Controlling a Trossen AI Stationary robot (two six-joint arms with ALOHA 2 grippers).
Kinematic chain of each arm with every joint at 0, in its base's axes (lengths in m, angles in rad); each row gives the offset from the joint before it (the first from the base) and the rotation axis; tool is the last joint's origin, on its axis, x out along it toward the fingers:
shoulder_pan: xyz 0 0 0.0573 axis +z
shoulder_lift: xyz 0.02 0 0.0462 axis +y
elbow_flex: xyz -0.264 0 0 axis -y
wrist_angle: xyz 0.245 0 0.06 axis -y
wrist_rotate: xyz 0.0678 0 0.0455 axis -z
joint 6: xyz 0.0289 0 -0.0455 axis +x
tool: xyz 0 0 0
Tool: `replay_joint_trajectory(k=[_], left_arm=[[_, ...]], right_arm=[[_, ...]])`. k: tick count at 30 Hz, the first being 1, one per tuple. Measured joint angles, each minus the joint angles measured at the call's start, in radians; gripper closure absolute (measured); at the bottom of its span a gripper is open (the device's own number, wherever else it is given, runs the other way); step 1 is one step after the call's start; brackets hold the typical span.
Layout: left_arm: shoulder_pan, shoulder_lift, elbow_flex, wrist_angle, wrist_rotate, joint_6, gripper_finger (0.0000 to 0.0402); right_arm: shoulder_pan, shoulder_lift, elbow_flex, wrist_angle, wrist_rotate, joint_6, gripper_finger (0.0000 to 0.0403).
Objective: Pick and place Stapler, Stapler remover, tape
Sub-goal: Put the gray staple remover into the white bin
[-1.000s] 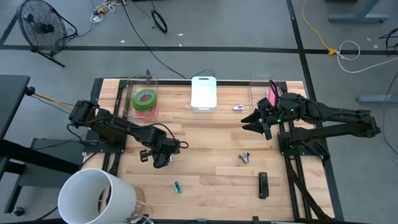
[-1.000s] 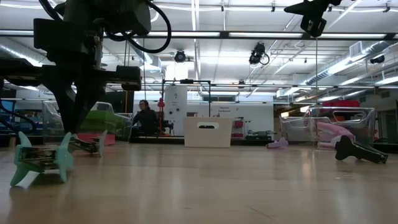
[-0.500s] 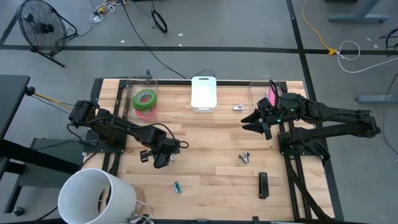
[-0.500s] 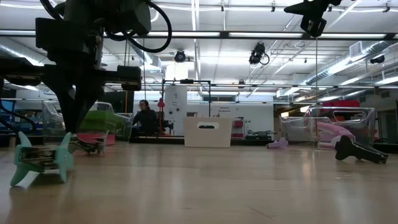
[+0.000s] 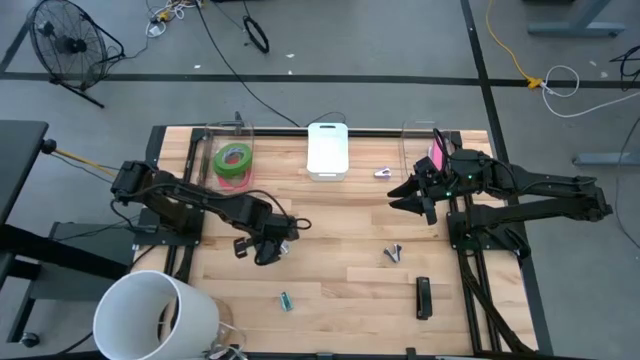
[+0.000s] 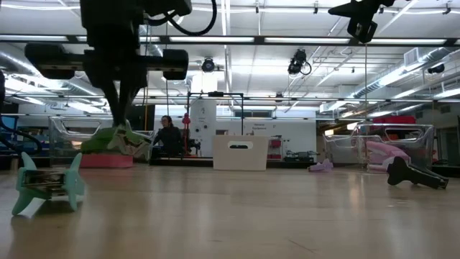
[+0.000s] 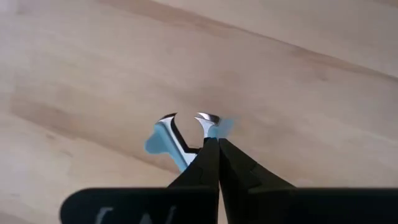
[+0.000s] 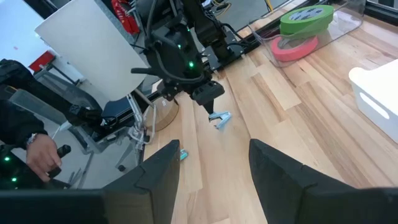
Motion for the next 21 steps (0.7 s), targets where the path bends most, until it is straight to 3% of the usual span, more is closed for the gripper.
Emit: replay_joint_trajectory(k=[9,21], left_arm=[[0.054,0.000,0.065,-0.006,-0.045,0.002,0.0401],[0.232,0.000,0.184,-0.001,-0.088,0.007,0.0401]], right_arm=[[0.000,0.000,0.000,0.000,-0.008,0.000,0.0213],[0.000,0.000,0.000,0.000,-0.008,-0.018,0.0213]])
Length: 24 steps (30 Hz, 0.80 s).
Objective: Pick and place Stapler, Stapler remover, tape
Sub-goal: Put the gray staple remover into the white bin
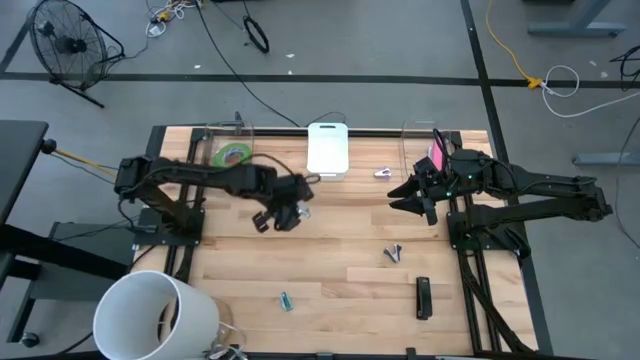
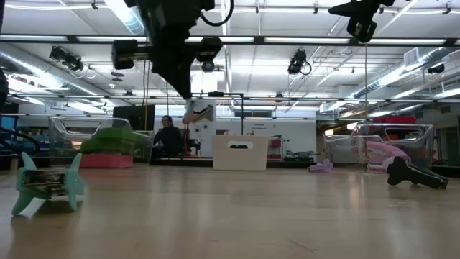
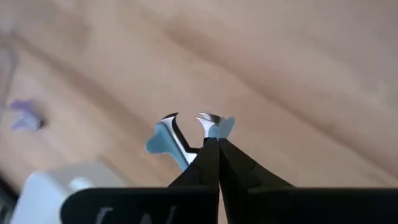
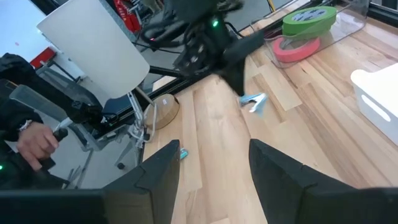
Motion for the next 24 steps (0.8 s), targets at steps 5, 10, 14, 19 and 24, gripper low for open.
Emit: replay_joint_trajectory(k=[5,10,14,19,24], left_arm=[[0.072,0.000,0.044,0.018,-0.017,0.030,0.0401],[0.147,0.000,0.063,0.072,-0.017,0.033,0.0401],[0.203,0.000,0.069,0.106,-0.017,0.033,0.0401],[0.266,0.000,0.069,0.163,-0.016,0.021,0.0401],[0.324,0.010,0.070,0.221,-0.006,-0.031,0.0401]], right_arm=[[0.000,0.000,0.000,0.000,0.000,0.000,0.0213],[0.000,0.000,0.000,0.000,0.000,0.000,0.0213],[0.000,0.000,0.000,0.000,0.000,0.000,0.0213],[0.000,0.000,0.000,0.000,0.000,-0.001,0.0213],[0.000,0.000,0.000,0.000,0.000,-0.008,0.0213]])
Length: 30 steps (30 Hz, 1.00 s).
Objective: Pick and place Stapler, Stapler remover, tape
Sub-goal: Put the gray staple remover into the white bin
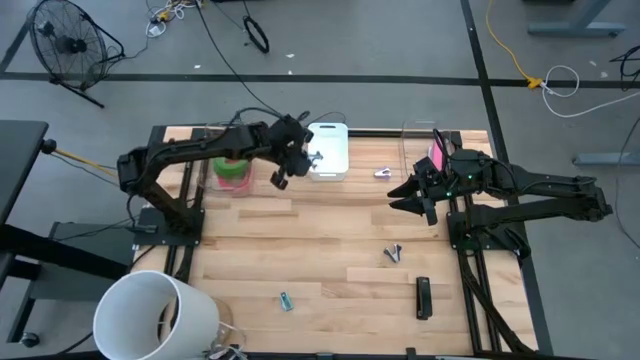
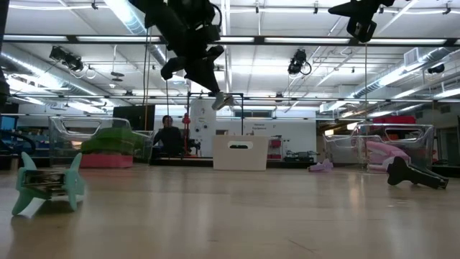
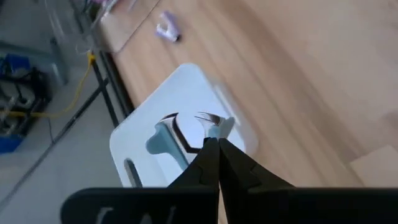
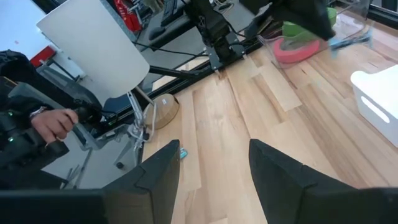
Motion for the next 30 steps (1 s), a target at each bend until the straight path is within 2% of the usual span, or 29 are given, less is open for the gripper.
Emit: replay_joint_trajectory(k=[8,30], left_arm=[[0.046,0.033,-0.001,0.057,0.035,-0.071,0.0401],[0.072,0.170,0.000,0.183,0.043,-0.105,0.0401]], right_arm=[[0.000,0.000,0.000,0.000,0.000,-0.008,0.0213],[0.000,0.000,0.000,0.000,0.000,-0.019,0.0213]])
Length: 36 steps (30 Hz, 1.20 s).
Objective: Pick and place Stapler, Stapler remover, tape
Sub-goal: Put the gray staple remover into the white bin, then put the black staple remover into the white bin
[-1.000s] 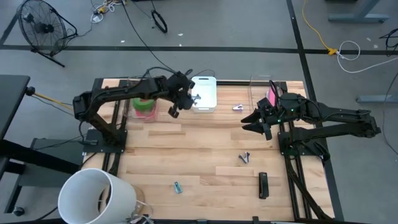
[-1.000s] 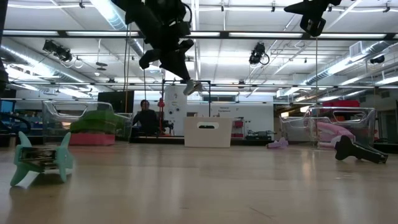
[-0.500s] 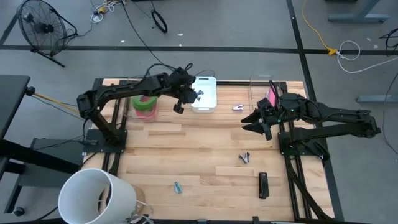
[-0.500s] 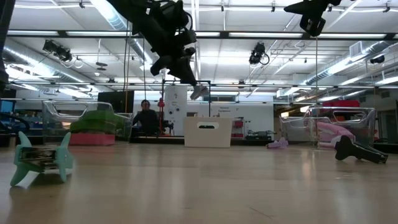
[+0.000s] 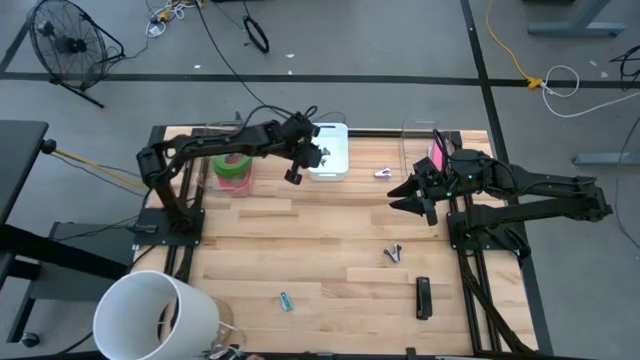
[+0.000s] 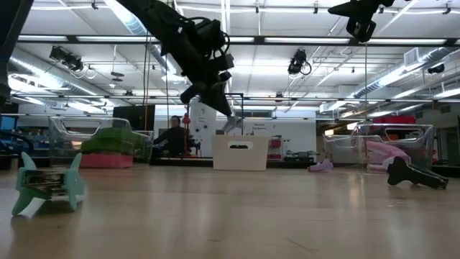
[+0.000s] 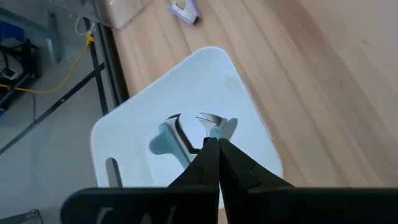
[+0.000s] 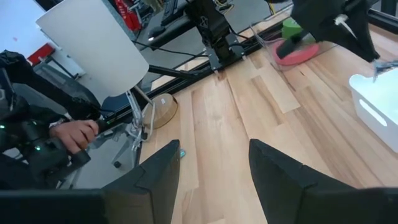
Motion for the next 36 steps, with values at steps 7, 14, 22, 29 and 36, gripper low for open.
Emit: replay_joint_trajectory(k=[7,14,22,29,36], left_arm=[[0.023,0.037,0.000,0.017,0.004,0.000,0.0401],[0.027,0.041,0.000,0.026,0.010,-0.003,0.0401],[0.027,0.041,0.000,0.027,0.026,0.000,0.0398],[0.027,0.041,0.000,0.061,0.028,0.000,0.0370],[0.025,0.041,0.000,0.071,0.042,0.000,0.0347]], right_arm=[[0.000,0.000,0.000,0.000,0.001,0.000,0.0213],[0.000,0.000,0.000,0.000,0.008,-0.007,0.0213],[0.000,0.000,0.000,0.000,0.008,-0.006,0.0213],[0.000,0.000,0.000,0.000,0.008,-0.004,0.0213],[0.000,0.000,0.000,0.000,0.008,-0.004,0.0213]])
